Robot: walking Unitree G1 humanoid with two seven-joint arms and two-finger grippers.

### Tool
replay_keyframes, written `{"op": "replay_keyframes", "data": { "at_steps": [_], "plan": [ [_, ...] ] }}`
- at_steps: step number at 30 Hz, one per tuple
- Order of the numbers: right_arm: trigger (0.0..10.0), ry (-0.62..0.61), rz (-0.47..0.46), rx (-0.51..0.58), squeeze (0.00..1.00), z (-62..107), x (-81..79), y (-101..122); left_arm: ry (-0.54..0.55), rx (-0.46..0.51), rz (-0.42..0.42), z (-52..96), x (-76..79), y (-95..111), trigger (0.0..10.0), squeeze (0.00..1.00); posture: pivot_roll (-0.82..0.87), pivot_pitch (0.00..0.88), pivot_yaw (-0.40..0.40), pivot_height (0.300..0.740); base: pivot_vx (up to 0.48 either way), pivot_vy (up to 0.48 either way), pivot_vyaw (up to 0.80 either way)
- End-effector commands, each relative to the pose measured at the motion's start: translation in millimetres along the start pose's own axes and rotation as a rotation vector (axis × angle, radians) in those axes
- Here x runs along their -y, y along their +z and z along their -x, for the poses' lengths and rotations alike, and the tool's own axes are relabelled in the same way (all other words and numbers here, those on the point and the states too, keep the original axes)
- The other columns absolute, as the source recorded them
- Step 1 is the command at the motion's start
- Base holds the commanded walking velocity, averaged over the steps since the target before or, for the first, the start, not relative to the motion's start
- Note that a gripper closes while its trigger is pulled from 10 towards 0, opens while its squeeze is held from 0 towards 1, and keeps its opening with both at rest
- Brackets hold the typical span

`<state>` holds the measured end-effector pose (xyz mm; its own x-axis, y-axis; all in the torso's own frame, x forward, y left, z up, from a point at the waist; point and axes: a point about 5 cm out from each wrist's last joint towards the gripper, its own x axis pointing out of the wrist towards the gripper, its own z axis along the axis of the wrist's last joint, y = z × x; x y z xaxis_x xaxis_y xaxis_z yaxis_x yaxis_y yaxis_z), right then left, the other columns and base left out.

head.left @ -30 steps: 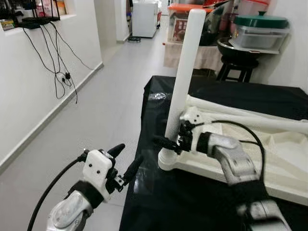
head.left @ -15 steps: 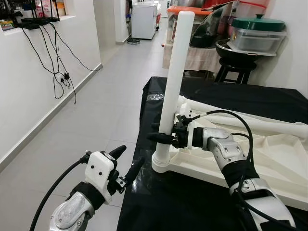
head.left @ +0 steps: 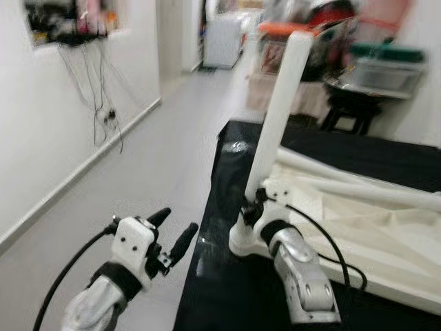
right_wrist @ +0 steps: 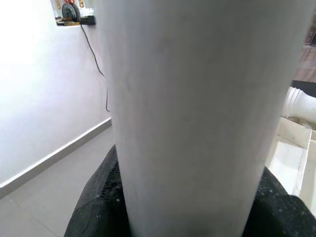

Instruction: Building children table

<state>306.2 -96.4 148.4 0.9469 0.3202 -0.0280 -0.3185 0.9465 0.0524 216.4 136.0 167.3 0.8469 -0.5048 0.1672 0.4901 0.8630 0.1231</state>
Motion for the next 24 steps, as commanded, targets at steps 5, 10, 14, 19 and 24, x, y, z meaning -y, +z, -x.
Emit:
{"op": "replay_keyframes", "data": {
  "at_steps": [5,10,14,19,24],
  "plan": [
    [10.0,0.058,0.019,-0.145,1.00,3.6,-11.3,-11,0.005,-0.002,0.002,-0.5,-0.5,-2,10.0,0.00,0.08,0.000,-0.073,0.740,0.000,0.000,0.00],
    [10.0,0.205,0.028,-0.109,1.00,-5.5,-11.3,0,0.003,0.001,0.004,-2.5,-0.7,-3,10.0,0.00,0.08,0.000,-0.079,0.740,0.000,0.000,0.00],
    [10.0,0.422,0.068,-0.069,0.93,-11.1,-16.2,9,0.001,0.002,0.006,-3.4,-1.1,-3,10.0,0.00,0.08,0.000,-0.081,0.740,0.000,0.000,0.00],
    [10.0,0.756,0.067,-0.063,0.00,-19.7,-5.3,15,-0.001,0.002,0.009,-5.2,-1.2,-5,10.0,0.00,0.10,0.000,-0.087,0.740,0.000,0.000,0.00],
    [10.0,0.932,0.070,-0.109,0.00,-29.1,5.3,23,-0.001,0.002,0.010,-6.7,-0.5,-7,10.0,0.00,0.11,0.000,-0.092,0.740,0.000,0.000,0.00]
  ]
}}
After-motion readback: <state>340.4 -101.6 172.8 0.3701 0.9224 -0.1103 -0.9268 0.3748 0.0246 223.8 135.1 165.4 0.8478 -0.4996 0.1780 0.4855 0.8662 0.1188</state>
